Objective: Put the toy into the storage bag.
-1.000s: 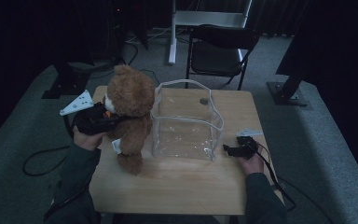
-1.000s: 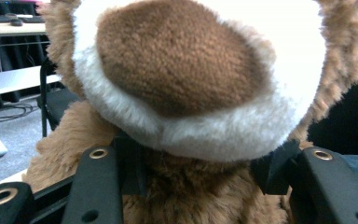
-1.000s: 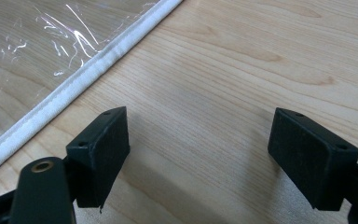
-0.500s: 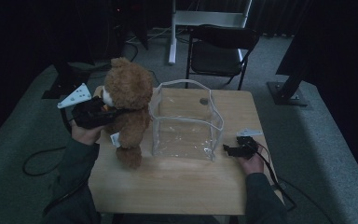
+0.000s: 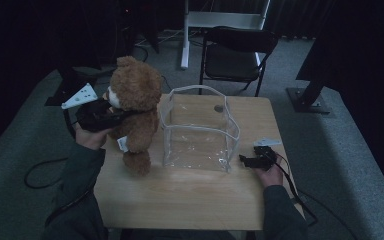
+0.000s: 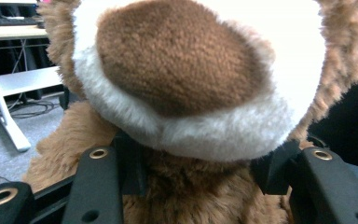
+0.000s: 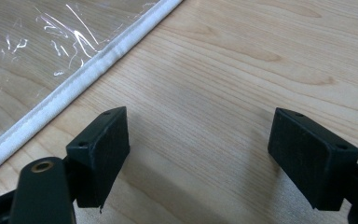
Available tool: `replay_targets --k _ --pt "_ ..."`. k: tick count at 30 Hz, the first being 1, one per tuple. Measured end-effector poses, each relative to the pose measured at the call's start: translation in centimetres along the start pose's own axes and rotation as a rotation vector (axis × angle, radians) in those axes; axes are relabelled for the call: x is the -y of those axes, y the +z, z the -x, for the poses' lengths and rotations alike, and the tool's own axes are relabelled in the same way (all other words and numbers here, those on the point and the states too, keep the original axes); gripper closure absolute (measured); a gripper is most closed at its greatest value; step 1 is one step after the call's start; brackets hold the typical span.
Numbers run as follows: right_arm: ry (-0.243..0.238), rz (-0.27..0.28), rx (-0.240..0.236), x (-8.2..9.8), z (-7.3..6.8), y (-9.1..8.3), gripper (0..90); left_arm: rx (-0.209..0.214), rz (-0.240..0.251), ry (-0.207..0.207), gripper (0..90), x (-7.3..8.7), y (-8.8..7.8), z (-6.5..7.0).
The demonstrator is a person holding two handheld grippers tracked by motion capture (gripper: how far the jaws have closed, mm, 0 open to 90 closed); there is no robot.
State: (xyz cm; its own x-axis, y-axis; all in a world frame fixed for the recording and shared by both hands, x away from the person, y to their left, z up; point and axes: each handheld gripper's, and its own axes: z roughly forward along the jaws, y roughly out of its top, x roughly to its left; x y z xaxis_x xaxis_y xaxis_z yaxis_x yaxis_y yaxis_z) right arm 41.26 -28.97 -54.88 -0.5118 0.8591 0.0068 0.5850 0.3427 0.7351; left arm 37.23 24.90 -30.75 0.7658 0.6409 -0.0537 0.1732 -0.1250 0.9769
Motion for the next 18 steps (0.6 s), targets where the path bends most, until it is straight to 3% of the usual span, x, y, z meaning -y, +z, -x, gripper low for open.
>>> replay_targets --k 18 --pt "0.000 0.000 0.000 0.0 0.0 0.0 19.6 -0.026 0.001 -0.014 47.2 -1.2 0.5 -1.4"
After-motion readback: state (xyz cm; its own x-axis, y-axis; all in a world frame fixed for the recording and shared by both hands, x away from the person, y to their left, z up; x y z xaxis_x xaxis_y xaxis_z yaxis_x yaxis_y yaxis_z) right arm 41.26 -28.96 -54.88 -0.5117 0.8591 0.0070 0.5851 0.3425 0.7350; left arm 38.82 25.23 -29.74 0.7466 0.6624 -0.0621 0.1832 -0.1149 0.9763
